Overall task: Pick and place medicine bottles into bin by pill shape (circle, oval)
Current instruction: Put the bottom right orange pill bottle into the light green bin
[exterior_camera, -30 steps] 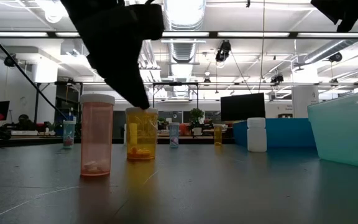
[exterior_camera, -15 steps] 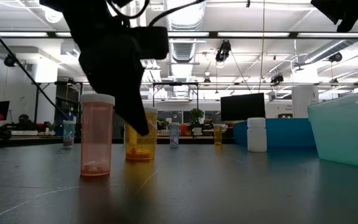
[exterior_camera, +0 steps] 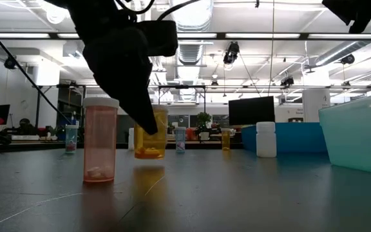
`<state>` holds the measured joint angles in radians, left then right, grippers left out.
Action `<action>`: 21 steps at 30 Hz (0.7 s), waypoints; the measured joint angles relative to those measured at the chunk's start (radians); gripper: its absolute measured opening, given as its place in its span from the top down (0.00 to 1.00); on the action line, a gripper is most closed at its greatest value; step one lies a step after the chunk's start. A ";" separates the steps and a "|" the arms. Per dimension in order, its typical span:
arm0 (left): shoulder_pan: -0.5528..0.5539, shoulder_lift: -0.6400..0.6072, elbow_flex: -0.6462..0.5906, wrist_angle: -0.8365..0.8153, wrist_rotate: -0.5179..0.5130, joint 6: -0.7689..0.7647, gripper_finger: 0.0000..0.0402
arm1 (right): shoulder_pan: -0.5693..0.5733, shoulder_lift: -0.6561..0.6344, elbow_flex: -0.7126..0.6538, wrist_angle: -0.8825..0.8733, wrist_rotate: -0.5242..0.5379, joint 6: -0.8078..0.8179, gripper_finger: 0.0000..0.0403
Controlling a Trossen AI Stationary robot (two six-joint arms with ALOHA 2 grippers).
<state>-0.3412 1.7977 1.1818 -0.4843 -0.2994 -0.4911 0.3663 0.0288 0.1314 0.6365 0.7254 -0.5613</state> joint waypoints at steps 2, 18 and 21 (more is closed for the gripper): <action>0.000 0.000 0.014 -0.009 0.000 0.000 0.57 | 0.000 0.000 0.000 -0.001 0.000 0.000 0.36; 0.014 -0.001 0.289 -0.060 0.000 0.064 0.57 | 0.000 0.000 0.000 -0.002 0.000 0.002 0.36; 0.025 0.000 0.347 -0.055 -0.013 0.112 0.57 | 0.000 0.000 0.000 -0.001 0.000 0.004 0.36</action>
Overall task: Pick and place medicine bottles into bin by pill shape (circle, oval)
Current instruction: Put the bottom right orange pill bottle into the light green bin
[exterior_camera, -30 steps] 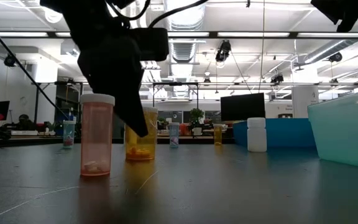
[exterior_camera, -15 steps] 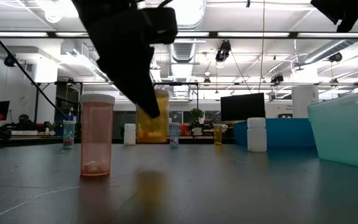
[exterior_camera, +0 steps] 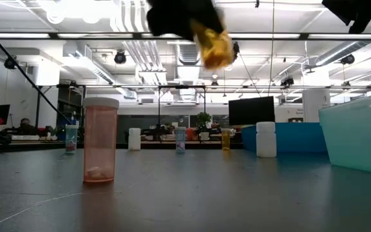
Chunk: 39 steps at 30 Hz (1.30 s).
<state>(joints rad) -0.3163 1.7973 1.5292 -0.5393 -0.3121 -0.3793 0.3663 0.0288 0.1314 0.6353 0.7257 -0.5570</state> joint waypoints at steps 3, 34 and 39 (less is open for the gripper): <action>0.009 0.000 0.045 0.016 -0.017 0.049 0.57 | 0.000 0.000 0.000 -0.001 0.000 0.002 0.36; 0.067 0.371 0.534 0.189 0.074 0.292 0.57 | 0.002 0.002 0.320 -0.699 -0.363 0.484 0.36; 0.070 0.462 0.628 0.145 0.083 0.291 0.57 | 0.002 0.002 0.319 -0.700 -0.360 0.484 0.36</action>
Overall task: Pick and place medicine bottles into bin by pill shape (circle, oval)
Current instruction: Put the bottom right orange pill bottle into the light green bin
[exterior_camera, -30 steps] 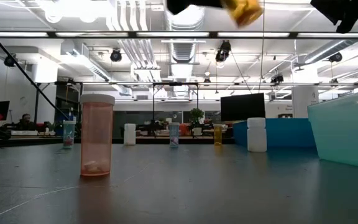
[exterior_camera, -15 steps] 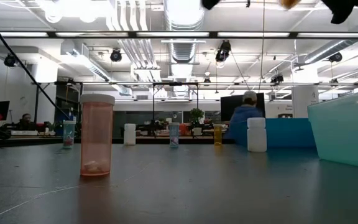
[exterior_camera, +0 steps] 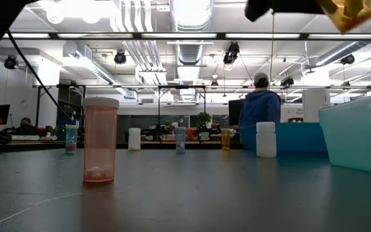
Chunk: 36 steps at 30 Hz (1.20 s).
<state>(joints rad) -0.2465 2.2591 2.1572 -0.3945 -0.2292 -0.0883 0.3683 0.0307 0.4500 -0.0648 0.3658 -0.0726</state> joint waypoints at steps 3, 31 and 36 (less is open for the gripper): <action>0.000 0.037 0.010 -0.014 0.013 -0.003 0.57 | 0.000 0.000 0.000 -0.001 0.000 0.002 0.36; 0.011 0.169 -0.018 0.074 0.127 -0.145 0.52 | 0.000 0.000 -0.005 -0.008 0.001 -0.005 0.36; 0.012 0.169 -0.018 0.072 0.128 -0.156 0.51 | 0.000 0.000 -0.005 -0.009 0.001 -0.007 0.36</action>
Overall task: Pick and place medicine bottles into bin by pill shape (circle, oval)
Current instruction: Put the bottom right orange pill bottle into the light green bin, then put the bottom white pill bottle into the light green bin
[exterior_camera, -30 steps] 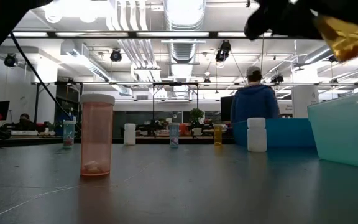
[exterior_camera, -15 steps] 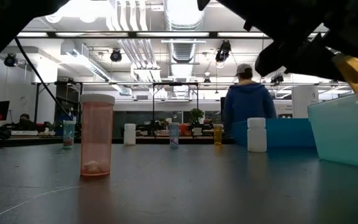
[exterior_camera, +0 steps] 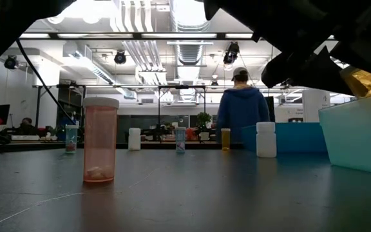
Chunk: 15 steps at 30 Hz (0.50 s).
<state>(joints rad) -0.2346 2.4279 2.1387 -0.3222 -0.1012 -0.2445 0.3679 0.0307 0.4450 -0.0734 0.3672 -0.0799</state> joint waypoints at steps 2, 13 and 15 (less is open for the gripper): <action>0.003 0.000 0.000 0.000 0.015 -0.011 0.51 | 0.000 0.000 0.000 0.000 0.000 0.001 0.36; 0.009 0.000 -0.001 0.000 0.044 -0.004 0.44 | 0.000 0.000 -0.002 -0.002 0.000 -0.001 0.36; 0.011 0.000 -0.001 0.000 0.044 -0.004 0.41 | 0.000 0.000 -0.002 -0.002 0.000 -0.002 0.36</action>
<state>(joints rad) -0.2238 2.4279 2.1376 -0.3225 -0.0570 -0.2481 0.3679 0.0307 0.4427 -0.0755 0.3673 -0.0814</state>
